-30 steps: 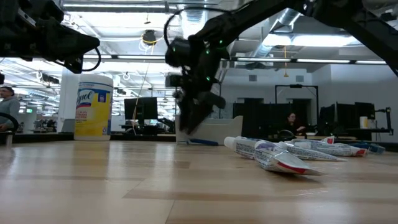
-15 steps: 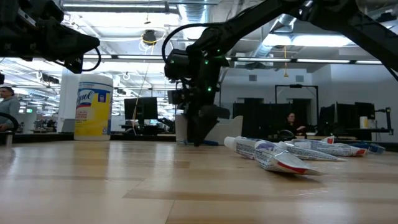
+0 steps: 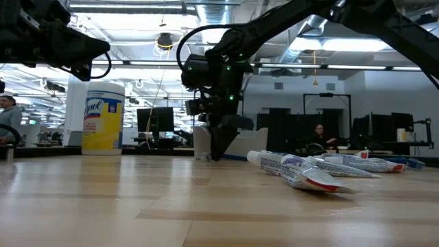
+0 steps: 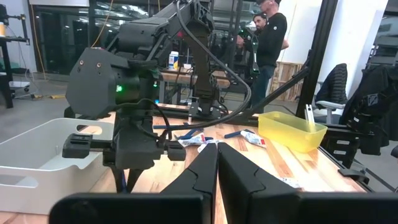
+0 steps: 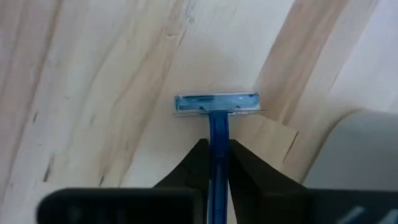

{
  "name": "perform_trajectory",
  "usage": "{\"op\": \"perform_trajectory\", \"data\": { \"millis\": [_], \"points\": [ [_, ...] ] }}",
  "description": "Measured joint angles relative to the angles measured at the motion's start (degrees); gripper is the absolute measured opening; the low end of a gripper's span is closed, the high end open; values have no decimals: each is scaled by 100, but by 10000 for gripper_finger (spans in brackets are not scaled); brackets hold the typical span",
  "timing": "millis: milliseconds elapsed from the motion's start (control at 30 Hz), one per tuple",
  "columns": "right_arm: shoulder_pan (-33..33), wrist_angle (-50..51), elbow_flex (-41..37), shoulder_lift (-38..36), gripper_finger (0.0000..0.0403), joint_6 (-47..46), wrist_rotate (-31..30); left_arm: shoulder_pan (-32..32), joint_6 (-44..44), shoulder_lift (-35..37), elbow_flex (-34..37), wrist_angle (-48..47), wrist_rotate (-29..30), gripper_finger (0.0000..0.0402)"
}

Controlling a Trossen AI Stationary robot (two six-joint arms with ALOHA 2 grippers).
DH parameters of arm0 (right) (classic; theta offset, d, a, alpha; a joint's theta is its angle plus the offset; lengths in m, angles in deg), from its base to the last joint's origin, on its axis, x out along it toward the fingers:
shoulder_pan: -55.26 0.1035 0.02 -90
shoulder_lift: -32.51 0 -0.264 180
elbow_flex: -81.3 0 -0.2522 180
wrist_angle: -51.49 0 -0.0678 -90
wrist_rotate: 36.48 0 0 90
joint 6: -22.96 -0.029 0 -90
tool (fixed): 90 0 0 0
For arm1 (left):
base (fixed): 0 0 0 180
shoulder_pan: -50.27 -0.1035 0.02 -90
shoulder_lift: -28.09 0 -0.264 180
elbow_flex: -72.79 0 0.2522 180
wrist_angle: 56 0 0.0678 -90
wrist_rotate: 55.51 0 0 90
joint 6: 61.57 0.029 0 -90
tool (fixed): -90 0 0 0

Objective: Pick & Place Travel size toiletries
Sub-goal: Put the blue razor into the gray bin

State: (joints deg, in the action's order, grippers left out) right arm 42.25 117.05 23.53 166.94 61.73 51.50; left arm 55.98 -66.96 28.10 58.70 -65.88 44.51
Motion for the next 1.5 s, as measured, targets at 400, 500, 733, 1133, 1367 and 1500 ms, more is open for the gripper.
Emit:
{"op": "perform_trajectory", "data": {
  "millis": [400,500,733,1133,1367,1500],
  "points": [
    [306,202,282,-15,26,-431,461,-2,-1,0,0,0,-2,8],
    [329,287,627,-15,24,-557,730,0,-1,0,0,0,-2,8],
    [251,667,1972,-22,25,-645,846,-1,-1,0,0,0,-1,8],
    [-810,794,2523,-470,25,-923,833,-2,-1,0,0,0,-1,8],
    [-1448,1015,2523,-422,25,-1097,816,-2,0,0,0,0,-1,8],
    [-1667,1144,2507,-367,25,-1185,817,-2,0,0,0,0,0,8]
  ]
}}
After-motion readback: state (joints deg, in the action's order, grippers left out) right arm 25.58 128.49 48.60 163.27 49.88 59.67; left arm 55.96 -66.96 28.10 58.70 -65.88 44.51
